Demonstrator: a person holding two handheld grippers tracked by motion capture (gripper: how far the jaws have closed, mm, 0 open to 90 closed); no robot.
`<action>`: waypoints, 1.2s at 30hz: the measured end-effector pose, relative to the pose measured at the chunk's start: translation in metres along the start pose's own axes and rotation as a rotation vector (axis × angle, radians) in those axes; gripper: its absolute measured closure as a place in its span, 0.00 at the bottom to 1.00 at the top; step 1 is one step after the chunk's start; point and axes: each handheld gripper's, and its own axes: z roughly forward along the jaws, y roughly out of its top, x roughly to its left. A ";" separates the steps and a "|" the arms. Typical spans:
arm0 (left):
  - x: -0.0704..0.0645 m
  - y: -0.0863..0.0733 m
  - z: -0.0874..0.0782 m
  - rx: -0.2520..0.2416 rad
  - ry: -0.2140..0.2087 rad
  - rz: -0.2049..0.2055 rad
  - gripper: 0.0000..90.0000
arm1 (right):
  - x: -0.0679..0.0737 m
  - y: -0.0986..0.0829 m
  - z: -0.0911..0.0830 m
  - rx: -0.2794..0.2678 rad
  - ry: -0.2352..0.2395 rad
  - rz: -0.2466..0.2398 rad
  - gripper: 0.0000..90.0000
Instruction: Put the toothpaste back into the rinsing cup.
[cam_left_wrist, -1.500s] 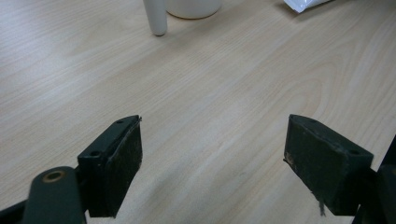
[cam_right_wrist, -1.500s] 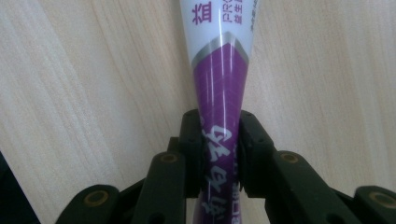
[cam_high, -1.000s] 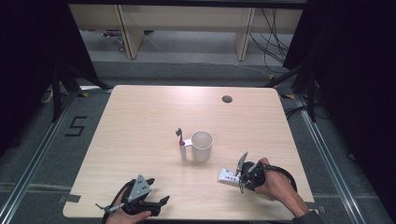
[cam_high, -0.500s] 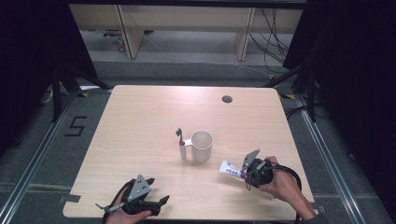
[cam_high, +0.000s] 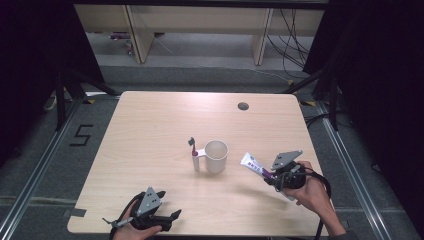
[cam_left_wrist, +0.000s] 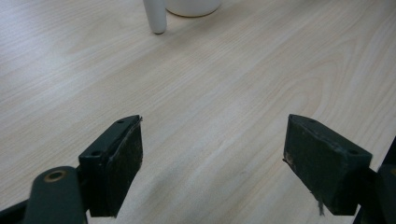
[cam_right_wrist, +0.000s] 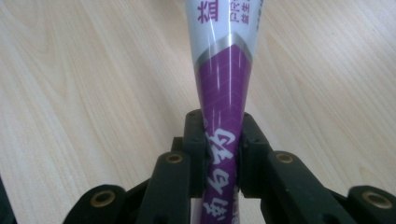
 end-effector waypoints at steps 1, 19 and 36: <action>0.002 0.000 -0.001 0.009 -0.001 0.018 0.21 | -0.002 0.000 -0.001 -0.020 -0.001 0.000 0.86; 0.002 0.001 -0.002 -0.004 0.003 0.006 0.21 | -0.019 0.040 -0.006 -0.299 0.023 0.092 0.86; 0.001 0.001 -0.002 -0.003 0.006 0.005 0.21 | -0.026 0.088 0.001 -0.475 0.050 0.096 0.86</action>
